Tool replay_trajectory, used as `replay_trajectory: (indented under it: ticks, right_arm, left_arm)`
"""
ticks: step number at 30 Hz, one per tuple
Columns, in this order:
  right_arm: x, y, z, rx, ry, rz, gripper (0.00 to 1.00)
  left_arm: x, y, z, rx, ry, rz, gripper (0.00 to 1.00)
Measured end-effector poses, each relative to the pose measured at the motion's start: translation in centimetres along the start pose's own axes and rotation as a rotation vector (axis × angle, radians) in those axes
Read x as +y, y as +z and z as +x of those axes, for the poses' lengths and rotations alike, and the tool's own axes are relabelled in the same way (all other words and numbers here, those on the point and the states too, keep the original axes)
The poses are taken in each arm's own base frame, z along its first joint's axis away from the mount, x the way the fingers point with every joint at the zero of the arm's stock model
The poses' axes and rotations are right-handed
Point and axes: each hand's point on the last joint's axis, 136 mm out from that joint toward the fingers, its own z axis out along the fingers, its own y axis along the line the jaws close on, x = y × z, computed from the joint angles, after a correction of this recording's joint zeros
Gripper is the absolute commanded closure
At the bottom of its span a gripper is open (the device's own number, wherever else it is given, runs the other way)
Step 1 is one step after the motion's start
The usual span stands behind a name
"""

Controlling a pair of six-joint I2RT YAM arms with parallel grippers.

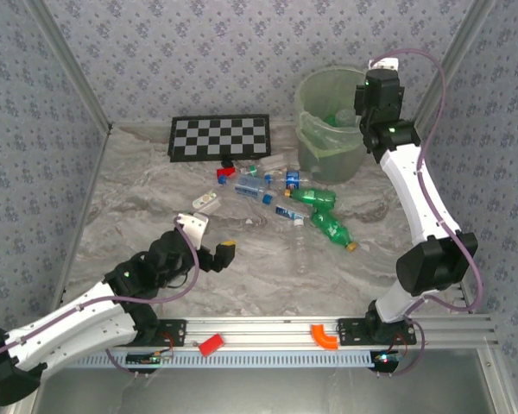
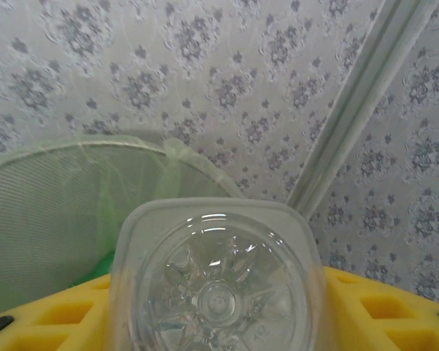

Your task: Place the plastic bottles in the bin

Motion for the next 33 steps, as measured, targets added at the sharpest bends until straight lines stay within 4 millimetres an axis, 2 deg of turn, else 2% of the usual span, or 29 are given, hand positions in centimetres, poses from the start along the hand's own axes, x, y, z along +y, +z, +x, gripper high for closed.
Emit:
replay_trajectory:
  ticks: [11, 15, 16, 17, 33]
  right_arm:
    - [1.3, 2.0, 3.0, 0.107, -0.016, -0.032, 0.43]
    - [1.3, 2.2, 3.4, 0.132, 0.001, -0.042, 0.27]
    - [1.3, 2.3, 3.4, 0.136, 0.001, -0.04, 0.21]
    - [1.2, 2.3, 3.3, 0.136, 0.004, -0.038, 0.01]
    - [1.6, 1.4, 2.5, 0.124, 0.017, -0.05, 0.0]
  left_arm:
    - [0.2, 0.0, 0.5, 0.007, -0.001, -0.003, 0.0]
    - [0.2, -0.1, 0.4, 0.004, -0.002, -0.002, 0.0]
    - [0.2, -0.1, 0.4, 0.004, -0.002, -0.002, 0.0]
    - [0.2, -0.1, 0.4, 0.004, -0.002, -0.002, 0.0]
    - [0.2, -0.1, 0.4, 0.004, -0.009, -0.003, 0.0]
